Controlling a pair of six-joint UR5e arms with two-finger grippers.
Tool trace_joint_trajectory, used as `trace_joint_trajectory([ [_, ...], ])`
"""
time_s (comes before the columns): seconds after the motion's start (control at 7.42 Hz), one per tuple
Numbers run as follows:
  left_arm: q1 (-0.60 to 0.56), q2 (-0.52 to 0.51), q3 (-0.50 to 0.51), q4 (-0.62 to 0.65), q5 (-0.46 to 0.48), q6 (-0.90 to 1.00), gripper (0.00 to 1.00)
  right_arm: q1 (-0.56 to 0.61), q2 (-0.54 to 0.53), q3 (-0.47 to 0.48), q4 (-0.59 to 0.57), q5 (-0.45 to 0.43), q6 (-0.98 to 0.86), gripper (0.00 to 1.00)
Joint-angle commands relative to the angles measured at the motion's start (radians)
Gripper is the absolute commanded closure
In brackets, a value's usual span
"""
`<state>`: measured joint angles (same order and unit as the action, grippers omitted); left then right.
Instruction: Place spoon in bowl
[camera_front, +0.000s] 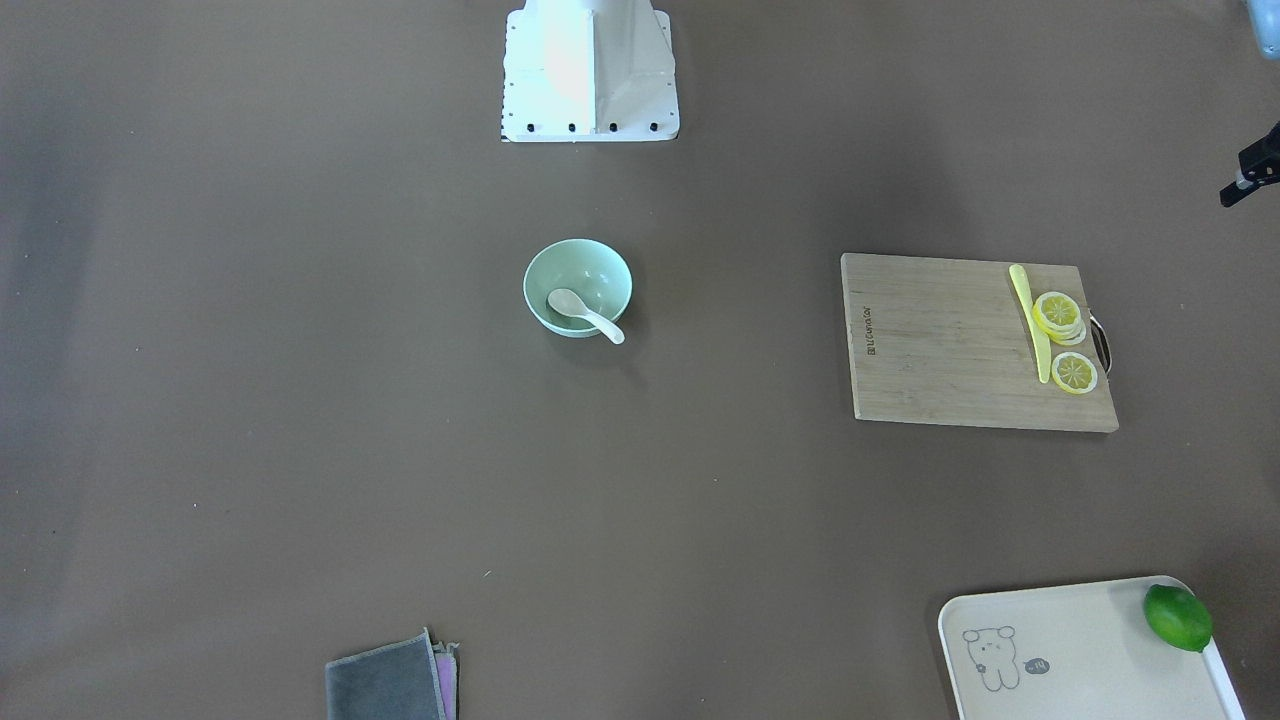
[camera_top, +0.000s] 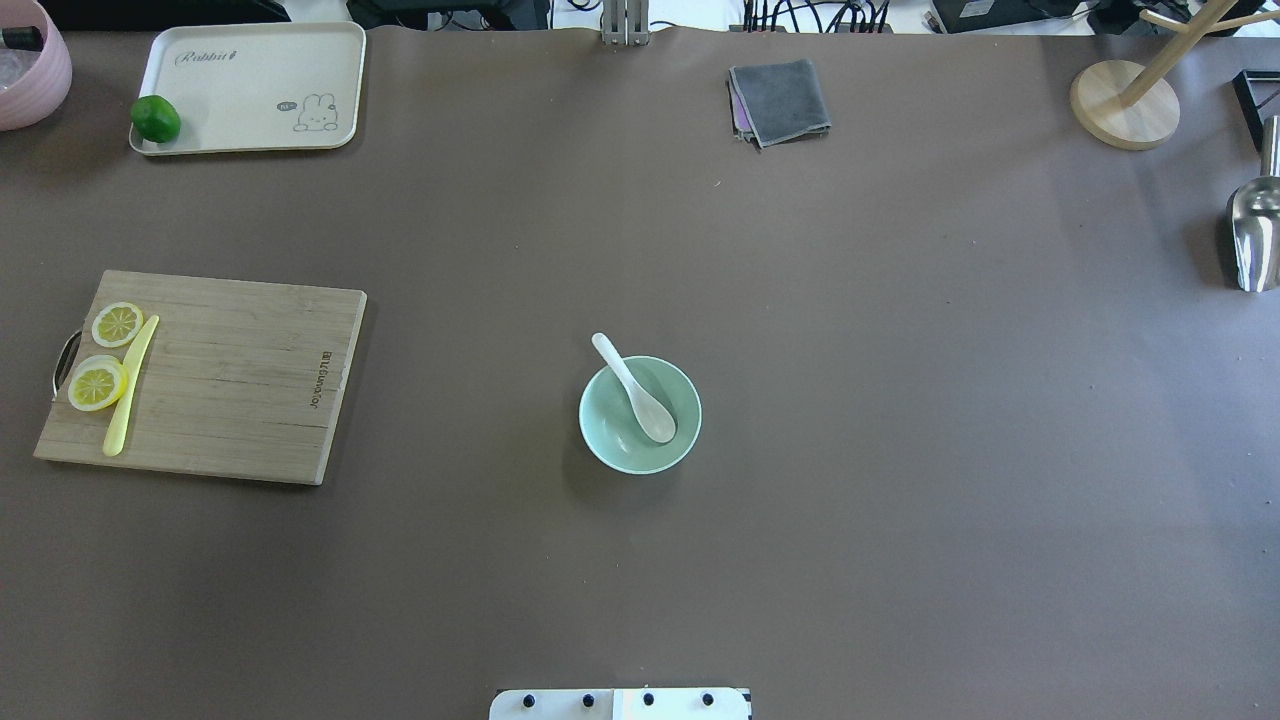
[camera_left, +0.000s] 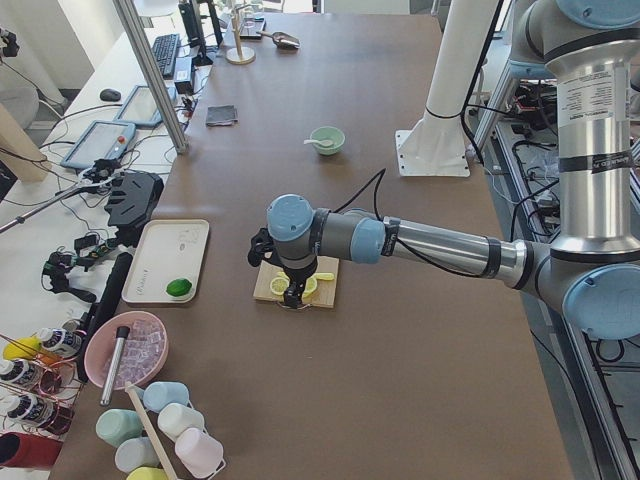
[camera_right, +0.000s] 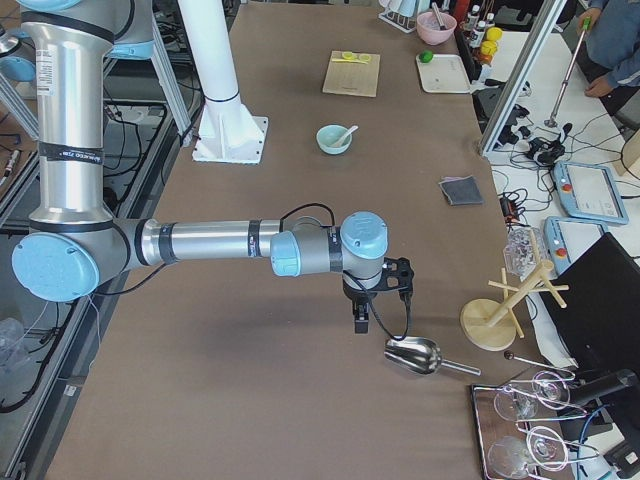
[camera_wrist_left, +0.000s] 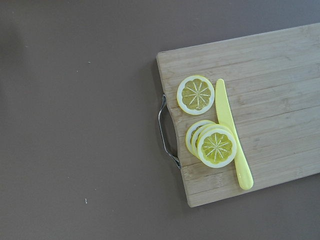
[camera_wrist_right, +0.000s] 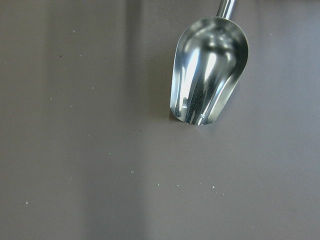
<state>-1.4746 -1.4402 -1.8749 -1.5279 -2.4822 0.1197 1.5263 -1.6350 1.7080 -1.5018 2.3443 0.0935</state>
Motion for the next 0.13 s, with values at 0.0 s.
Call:
trace_joint_trajectory([
  [0.0, -0.021, 0.004, 0.0, 0.002, -0.001, 0.001, 0.02, 0.0, 0.0, 0.001, 0.0, 0.007, 0.0, 0.0],
])
